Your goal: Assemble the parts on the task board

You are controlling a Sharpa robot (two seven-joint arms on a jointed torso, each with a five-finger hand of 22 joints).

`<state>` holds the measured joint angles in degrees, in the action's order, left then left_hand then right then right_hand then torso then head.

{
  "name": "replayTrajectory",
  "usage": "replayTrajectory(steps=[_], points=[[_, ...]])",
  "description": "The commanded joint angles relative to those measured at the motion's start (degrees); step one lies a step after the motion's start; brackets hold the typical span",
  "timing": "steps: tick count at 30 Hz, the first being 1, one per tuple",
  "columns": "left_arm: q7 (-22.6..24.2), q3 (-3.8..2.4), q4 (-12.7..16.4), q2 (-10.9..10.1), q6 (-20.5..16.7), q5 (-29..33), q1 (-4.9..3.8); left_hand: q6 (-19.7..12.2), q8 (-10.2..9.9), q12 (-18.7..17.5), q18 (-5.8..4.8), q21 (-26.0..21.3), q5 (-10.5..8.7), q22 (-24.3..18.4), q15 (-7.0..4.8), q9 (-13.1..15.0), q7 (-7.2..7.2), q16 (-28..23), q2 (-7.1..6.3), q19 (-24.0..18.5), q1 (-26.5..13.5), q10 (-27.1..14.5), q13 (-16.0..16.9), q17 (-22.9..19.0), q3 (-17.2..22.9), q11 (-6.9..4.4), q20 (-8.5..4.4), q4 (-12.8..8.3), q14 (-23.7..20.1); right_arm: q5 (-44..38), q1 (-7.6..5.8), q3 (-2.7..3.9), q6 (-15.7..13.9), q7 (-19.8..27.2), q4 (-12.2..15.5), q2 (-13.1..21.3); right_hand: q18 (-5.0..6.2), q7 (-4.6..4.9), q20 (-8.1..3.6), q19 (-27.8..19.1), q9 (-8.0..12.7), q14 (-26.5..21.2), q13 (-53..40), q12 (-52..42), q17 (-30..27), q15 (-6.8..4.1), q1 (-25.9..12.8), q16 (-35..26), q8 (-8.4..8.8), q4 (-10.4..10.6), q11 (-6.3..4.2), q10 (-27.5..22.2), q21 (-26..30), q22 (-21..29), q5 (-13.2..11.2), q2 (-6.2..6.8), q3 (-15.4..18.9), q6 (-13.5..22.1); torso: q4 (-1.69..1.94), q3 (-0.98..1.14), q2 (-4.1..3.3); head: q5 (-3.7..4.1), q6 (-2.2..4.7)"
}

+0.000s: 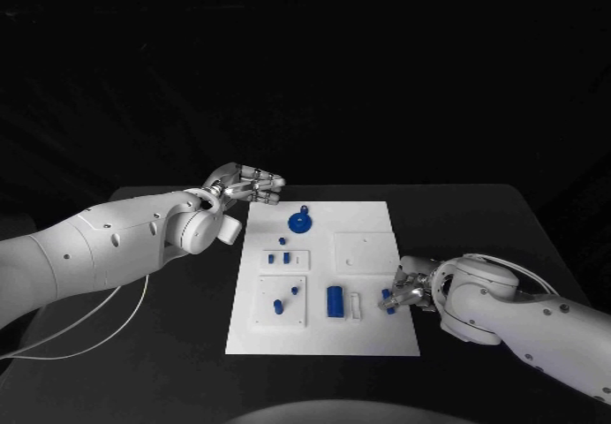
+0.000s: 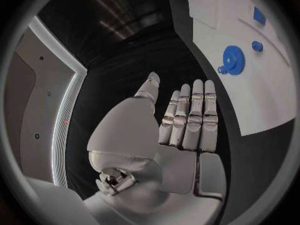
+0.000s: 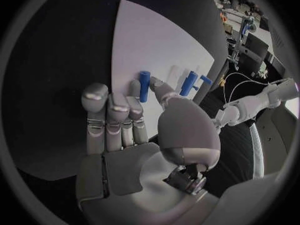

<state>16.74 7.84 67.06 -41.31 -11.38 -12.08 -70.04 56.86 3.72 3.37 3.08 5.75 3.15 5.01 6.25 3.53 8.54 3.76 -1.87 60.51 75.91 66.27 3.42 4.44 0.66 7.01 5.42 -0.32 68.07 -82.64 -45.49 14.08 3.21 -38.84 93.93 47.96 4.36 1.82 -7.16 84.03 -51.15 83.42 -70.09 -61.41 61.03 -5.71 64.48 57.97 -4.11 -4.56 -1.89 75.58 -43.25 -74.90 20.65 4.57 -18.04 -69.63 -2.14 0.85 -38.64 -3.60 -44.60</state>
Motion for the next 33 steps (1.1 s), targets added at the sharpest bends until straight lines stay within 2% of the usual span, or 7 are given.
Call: replayTrajectory(steps=[1, 2, 8, 11, 16, 21, 33], points=[[0.0, -0.03, 0.2, 0.0, 0.9, 0.4, -0.01, -0.3, 0.0, 0.1, -0.58, 0.1, -0.19, 0.0, 0.09, 0.1, 0.18, 0.0, 0.31, -0.1, -0.3, -0.4, 0.0, 0.0, -0.2, 0.11, 0.03, 0.0, 0.2, 4.4, 0.76, -0.6, -4.6, -1.5, -0.1, 0.1, -0.36, 2.33, 0.47, 3.0, 40.5, -0.3, 1.0, 1.5, -0.4, 0.28, 0.2, -0.6, 0.41, -9.5, 0.1, -0.8, 0.3, -4.8, -0.1, -0.49, -10.9, 3.4, -0.03, 0.03, 0.02, -0.13, 0.06], [0.0, -0.03, 0.2, 0.0, 0.9, 0.4, -0.01, -0.3, 0.0, 0.1, -0.58, 0.1, -0.19, 0.0, 0.09, 0.1, 0.18, 0.0, 0.31, -0.1, -0.3, -0.4, 0.0, 0.0, -0.2, 0.11, 0.03, 0.0, 0.2, 6.8, 0.76, -0.6, -5.7, -0.9, 0.2, 0.2, -0.3, 2.48, 0.58, 3.0, 41.5, -0.2, 1.2, 1.6, -0.5, 0.42, 0.0, -0.7, 0.56, -9.9, 0.13, -0.7, 0.5, -4.7, 0.2, 0.02, -13.1, 3.7, -0.02, 0.02, 0.01, -0.18, 0.07], [-0.2, -0.03, 0.2, 0.0, 1.0, 0.4, -0.01, -0.3, 0.0, 0.1, -0.58, 0.1, -0.19, 0.0, 0.09, 0.1, 0.18, 0.0, 0.31, -0.1, -0.3, -0.4, 0.0, 0.0, -0.2, 0.11, 0.03, 0.0, 0.2, 14.4, 0.75, -0.6, -9.8, 1.5, 1.6, 0.6, -0.1, 2.65, 0.56, 3.0, 43.0, -0.3, 1.3, 1.4, -0.5, 0.37, 0.3, -0.7, 0.5, -10.9, 0.09, -0.7, 0.2, -4.9, 2.6, -0.04, -15.3, 3.1, -0.01, 0.03, 0.01, -0.25, 0.06], [-0.3, -0.03, 0.2, -0.1, 1.0, 0.4, -0.01, -0.3, 0.0, 0.1, -0.58, 0.1, -0.19, 0.0, 0.09, 0.1, 0.18, 0.0, 0.31, -0.1, -0.3, -0.4, 0.0, 0.0, -0.2, 0.11, 0.03, 0.0, 0.2, 17.3, 0.75, -0.6, -11.1, 2.7, 2.2, 0.6, -0.08, 2.54, 0.53, 3.0, 43.3, -0.3, 1.3, 1.2, -0.5, 0.33, 0.3, -0.7, 0.49, -11.0, 0.02, -0.6, 0.0, -5.0, 3.2, -0.08, -15.6, 2.5, -0.02, 0.05, -0.03, -0.33, 0.04], [-0.4, -0.03, 0.2, -0.1, 1.0, 0.4, -0.01, -0.3, 0.0, 0.1, -0.57, 0.0, -0.19, 0.0, 0.1, 0.1, 0.19, -0.1, 0.29, -0.1, -0.2, -0.5, 0.0, 0.0, -0.2, 0.13, 0.04, 0.0, 0.1, 21.7, 0.75, -0.59, -12.6, 4.5, 3.1, 0.6, -0.1, 2.42, 0.54, 3.0, 43.8, -0.2, 1.3, 1.0, -0.4, 0.34, 0.7, -0.6, 0.48, -11.0, -0.01, -0.4, -0.1, -4.9, 3.6, -0.47, -14.0, 2.0, -0.02, 0.04, -0.01, -0.32, -0.04], [-0.5, -0.02, 0.3, -0.2, 1.1, 0.3, -0.01, -0.4, 0.0, 0.1, -0.58, 0.0, -0.18, 0.0, 0.13, 0.1, 0.21, -0.1, 0.23, -0.1, -0.1, -0.6, 0.0, 0.0, -0.2, 0.16, 0.06, 0.0, 0.1, 23.8, 0.75, -0.59, -12.5, 5.1, 3.6, 0.6, -0.09, 2.32, 0.56, 2.9, 44.0, -0.2, 1.4, 1.0, -0.4, 0.34, 0.8, -0.7, 0.5, -11.1, -0.05, -0.5, -0.1, -4.9, 3.5, -0.63, -13.6, 1.6, -0.02, 0.03, -0.04, -0.37, -0.08], [-0.8, -0.02, 0.3, -0.1, 1.2, 0.1, -0.02, -0.3, 0.0, 0.1, -0.56, 0.0, -0.17, 0.0, 0.14, 0.1, 0.21, -0.1, 0.18, -0.1, -0.1, -0.7, 0.0, 0.0, -0.1, 0.18, 0.08, 0.1, 0.0, 24.5, 0.75, -0.6, -9.3, 2.9, 3.2, 0.3, -0.21, 2.17, 0.54, 2.9, 44.5, -0.2, 1.6, 1.1, -0.4, 0.33, 0.9, -0.6, 0.48, -10.9, -0.1, -0.6, 0.3, -4.8, 2.5, -1.19, -11.1, 1.2, -0.04, 0.01, 0.0, -0.39, -0.27]])
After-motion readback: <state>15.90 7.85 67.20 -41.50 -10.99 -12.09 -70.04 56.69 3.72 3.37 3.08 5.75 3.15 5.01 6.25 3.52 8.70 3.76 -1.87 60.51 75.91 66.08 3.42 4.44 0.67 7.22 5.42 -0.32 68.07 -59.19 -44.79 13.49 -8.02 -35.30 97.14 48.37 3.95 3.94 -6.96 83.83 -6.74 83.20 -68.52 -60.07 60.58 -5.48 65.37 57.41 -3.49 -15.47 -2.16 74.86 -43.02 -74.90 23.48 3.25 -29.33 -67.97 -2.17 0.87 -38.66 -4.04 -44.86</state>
